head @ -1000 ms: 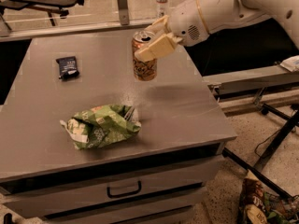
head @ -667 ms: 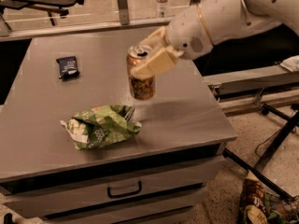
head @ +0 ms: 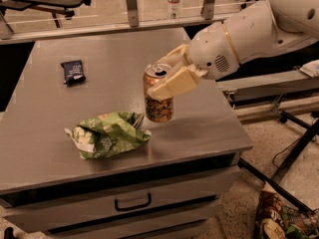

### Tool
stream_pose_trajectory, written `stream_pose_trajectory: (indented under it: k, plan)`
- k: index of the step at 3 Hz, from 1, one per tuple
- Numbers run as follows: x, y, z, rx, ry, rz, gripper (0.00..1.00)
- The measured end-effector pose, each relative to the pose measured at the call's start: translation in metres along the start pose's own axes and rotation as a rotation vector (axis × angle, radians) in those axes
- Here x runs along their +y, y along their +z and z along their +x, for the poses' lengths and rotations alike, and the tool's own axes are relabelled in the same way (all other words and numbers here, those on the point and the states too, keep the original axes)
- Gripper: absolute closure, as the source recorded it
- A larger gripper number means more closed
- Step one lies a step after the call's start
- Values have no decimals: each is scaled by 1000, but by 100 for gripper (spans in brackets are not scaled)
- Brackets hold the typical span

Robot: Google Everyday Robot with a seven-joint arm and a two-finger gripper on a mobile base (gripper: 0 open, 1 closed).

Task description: Move orange can near green jalapeno chip bag

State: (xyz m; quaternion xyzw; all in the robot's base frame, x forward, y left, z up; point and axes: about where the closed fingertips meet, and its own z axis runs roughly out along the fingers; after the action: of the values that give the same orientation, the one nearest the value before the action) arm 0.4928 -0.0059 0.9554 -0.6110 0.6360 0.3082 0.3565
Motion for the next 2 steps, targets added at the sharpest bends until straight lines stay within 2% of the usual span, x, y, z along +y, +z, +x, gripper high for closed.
stream_pose_trajectory:
  k: [1, 2]
  plan:
    - [0, -1, 1, -39, -1, 19, 100]
    - [-12, 6, 19, -129, -60, 38, 100]
